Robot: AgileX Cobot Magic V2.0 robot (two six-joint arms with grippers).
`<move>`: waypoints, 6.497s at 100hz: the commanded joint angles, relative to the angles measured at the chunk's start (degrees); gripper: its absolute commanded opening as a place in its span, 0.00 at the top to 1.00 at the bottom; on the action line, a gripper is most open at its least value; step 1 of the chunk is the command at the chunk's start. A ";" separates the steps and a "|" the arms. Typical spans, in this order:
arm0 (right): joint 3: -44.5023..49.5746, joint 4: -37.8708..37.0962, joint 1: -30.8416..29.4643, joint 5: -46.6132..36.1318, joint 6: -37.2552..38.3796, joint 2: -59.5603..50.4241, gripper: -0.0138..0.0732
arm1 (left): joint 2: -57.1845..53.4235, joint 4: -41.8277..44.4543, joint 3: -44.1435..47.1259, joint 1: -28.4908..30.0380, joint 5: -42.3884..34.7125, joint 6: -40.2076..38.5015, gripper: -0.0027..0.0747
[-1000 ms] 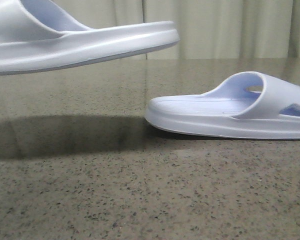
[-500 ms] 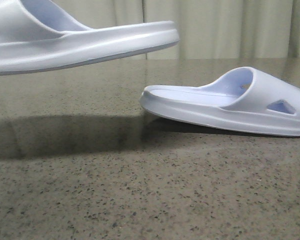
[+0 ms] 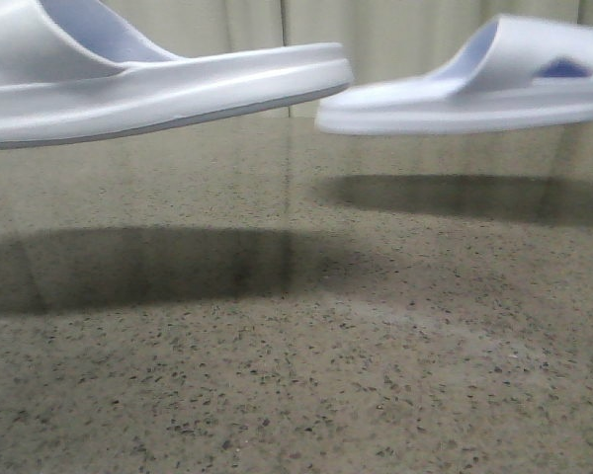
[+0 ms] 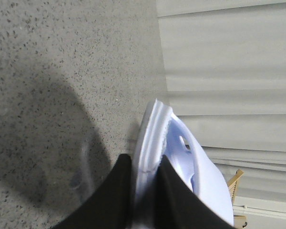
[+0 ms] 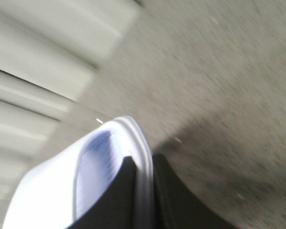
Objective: Insert blue slippers together front up
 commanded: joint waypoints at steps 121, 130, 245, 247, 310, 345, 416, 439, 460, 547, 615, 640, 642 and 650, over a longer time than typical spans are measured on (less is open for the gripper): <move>-8.56 11.57 -0.10 31.10 -11.10 -19.02 0.96 | 0.26 -4.12 -1.52 0.05 7.47 2.65 0.94; -8.56 11.80 -0.10 31.35 -11.10 -19.02 0.96 | 0.26 -5.62 -1.52 0.05 8.69 3.29 0.94; -8.56 30.59 10.96 25.66 -29.53 -5.31 0.96 | 2.13 -9.80 -1.52 0.05 7.49 7.00 0.94; -8.56 30.59 11.88 25.00 -29.53 -5.22 0.96 | 2.25 -10.21 -1.52 0.05 7.64 7.47 0.94; -8.66 30.59 26.73 16.00 -30.37 3.86 0.96 | 3.19 -13.38 -1.52 0.05 13.37 8.33 0.94; -9.40 30.36 30.31 13.99 -34.99 3.86 0.96 | 3.19 -16.87 -1.52 0.05 18.08 10.65 0.94; -10.77 16.91 31.83 11.33 -40.40 3.75 0.76 | 3.19 -16.87 -1.52 0.05 19.47 12.07 0.94; -10.77 14.80 30.42 10.70 -40.40 3.65 0.33 | 3.19 -16.87 -1.52 0.05 18.36 12.16 0.94; -10.77 8.61 27.20 10.65 -40.40 0.23 0.32 | 3.19 -16.87 -1.52 0.05 16.60 13.41 0.94; -9.10 -4.82 20.32 2.16 -40.40 -22.36 0.32 | 10.50 -16.95 -1.52 0.05 12.57 17.17 0.94; -7.64 -4.12 20.32 1.93 -40.40 -22.36 0.32 | 27.03 -16.95 -4.54 0.05 14.96 30.08 0.94; -7.64 -4.12 20.32 1.93 -40.40 -22.36 0.32 | 27.03 -16.95 -4.54 0.05 14.80 31.66 0.67; -7.64 -4.12 20.32 1.93 -40.40 -22.36 0.32 | 27.03 -16.95 -4.54 0.05 14.74 31.80 0.63; -7.64 -4.12 20.32 1.93 -40.40 -22.36 0.32 | 27.03 -16.95 -4.54 0.05 14.35 33.44 0.50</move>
